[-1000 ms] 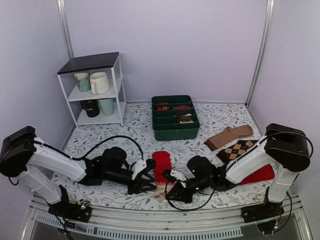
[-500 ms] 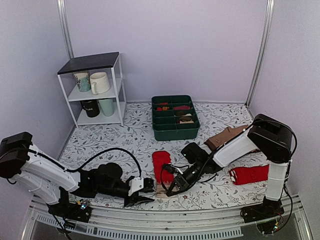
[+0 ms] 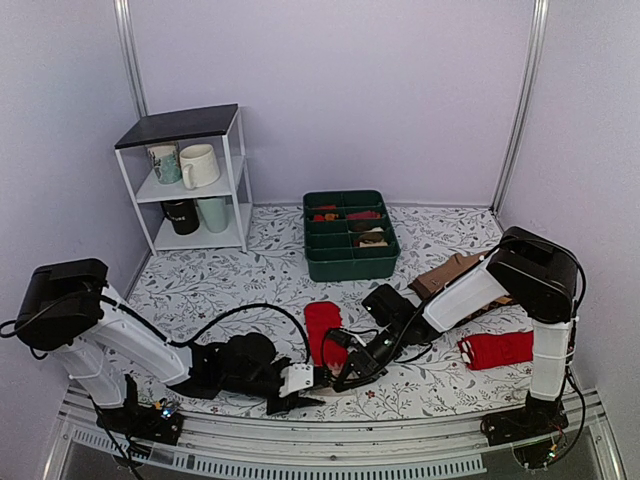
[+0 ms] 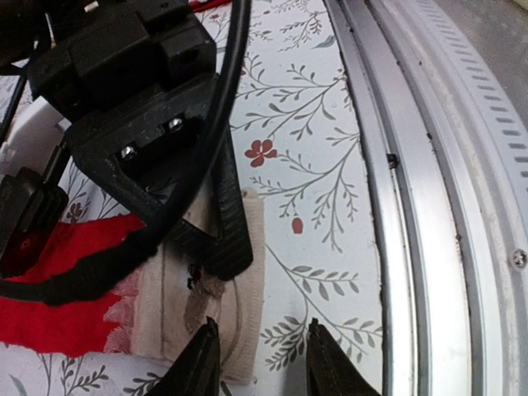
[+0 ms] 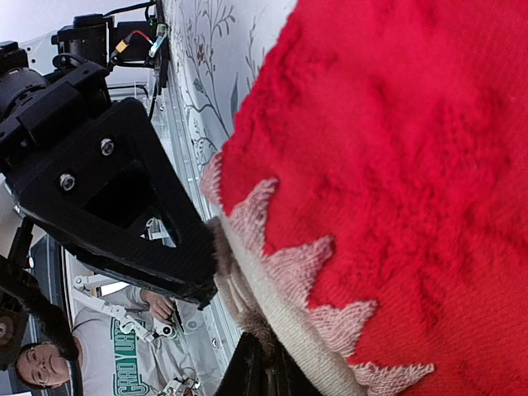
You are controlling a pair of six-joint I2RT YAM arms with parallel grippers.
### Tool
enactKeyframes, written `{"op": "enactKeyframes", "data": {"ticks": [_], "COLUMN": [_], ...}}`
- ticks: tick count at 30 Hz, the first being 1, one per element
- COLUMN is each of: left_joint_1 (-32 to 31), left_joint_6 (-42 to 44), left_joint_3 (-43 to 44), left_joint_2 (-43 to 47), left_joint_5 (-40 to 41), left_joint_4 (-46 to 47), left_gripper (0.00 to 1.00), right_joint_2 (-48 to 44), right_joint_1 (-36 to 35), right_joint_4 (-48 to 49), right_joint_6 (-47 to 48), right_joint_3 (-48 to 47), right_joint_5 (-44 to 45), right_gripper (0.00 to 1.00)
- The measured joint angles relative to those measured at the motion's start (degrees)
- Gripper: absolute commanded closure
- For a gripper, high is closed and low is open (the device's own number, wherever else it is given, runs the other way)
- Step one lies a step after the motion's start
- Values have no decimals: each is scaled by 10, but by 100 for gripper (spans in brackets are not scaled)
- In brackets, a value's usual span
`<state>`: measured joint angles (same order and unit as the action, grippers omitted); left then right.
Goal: Roll the socks
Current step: Roll a pair of socks at the center of the board.
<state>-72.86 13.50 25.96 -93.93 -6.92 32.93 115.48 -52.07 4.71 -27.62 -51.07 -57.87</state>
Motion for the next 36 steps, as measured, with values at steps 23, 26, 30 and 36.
{"op": "enactKeyframes", "data": {"ticks": [23,26,30,36], "left_joint_1": [-1,-1,-1,15], "left_joint_6": [-31,-36,-49,-110], "left_joint_3": [22,23,30,45], "left_joint_2": [-45,-45,-45,-38], "left_joint_5": [35,32,26,-17], "left_joint_4": [18,18,4,-41], "left_gripper": [100,100,100,100], "right_joint_2": [-1,-5,-10,-68], "right_joint_1": [1,1,1,0], "right_joint_4": [16,22,30,72], "right_joint_6": [-14,-16,-19,-10], "right_joint_3": [9,13,19,59], "right_joint_5": [-10,-10,-9,42], "right_gripper": [96,95,86,72]}}
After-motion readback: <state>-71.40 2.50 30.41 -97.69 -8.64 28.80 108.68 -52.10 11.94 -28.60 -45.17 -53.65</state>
